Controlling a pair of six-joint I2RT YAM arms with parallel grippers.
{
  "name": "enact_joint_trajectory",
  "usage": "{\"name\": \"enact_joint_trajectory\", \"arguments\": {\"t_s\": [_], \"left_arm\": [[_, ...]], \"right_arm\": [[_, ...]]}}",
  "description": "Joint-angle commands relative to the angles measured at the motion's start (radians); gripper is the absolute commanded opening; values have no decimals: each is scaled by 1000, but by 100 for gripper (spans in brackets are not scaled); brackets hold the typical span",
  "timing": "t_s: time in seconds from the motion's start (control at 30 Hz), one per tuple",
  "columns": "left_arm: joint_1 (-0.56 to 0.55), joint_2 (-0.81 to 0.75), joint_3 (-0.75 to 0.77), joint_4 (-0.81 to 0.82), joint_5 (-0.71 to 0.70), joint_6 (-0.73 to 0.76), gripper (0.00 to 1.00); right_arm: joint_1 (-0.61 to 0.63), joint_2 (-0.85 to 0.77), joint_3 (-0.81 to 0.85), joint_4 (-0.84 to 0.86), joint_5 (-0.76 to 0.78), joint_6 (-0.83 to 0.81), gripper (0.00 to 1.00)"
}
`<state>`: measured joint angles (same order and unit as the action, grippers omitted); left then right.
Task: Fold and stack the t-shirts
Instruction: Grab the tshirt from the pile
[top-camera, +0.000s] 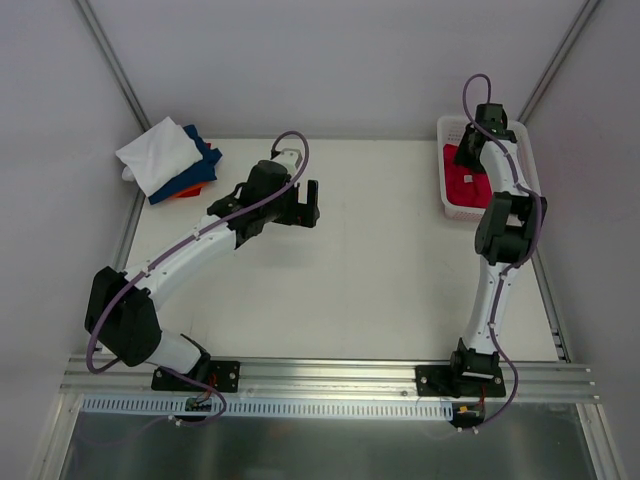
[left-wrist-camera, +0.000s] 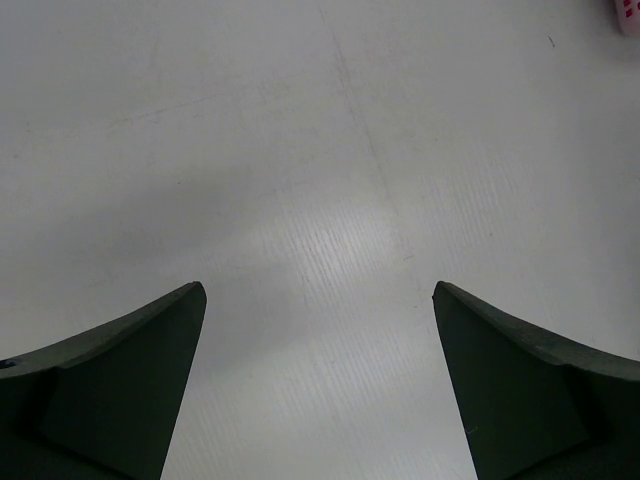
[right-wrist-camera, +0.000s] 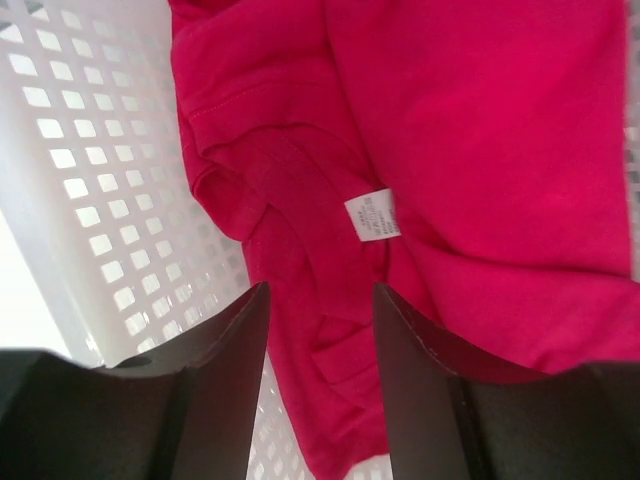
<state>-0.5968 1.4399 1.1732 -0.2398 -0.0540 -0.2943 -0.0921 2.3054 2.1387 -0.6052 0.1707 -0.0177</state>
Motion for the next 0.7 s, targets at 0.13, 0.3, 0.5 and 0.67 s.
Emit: {"name": "enact_joint_trajectory", "arguments": {"t_s": [0.13, 0.3, 0.5, 0.67], "left_arm": [[-14, 17, 11, 28, -15, 27, 99], [-14, 20, 9, 28, -15, 30, 99], [-14, 19, 3, 28, -20, 35, 99], [-12, 11, -3, 30, -26, 35, 99]], "right_arm": [[-3, 45, 21, 76, -86, 15, 49], [-5, 77, 30, 93, -103, 15, 50], [-8, 115, 26, 107, -135, 59, 56], [-9, 134, 1, 128, -151, 87, 58]]}}
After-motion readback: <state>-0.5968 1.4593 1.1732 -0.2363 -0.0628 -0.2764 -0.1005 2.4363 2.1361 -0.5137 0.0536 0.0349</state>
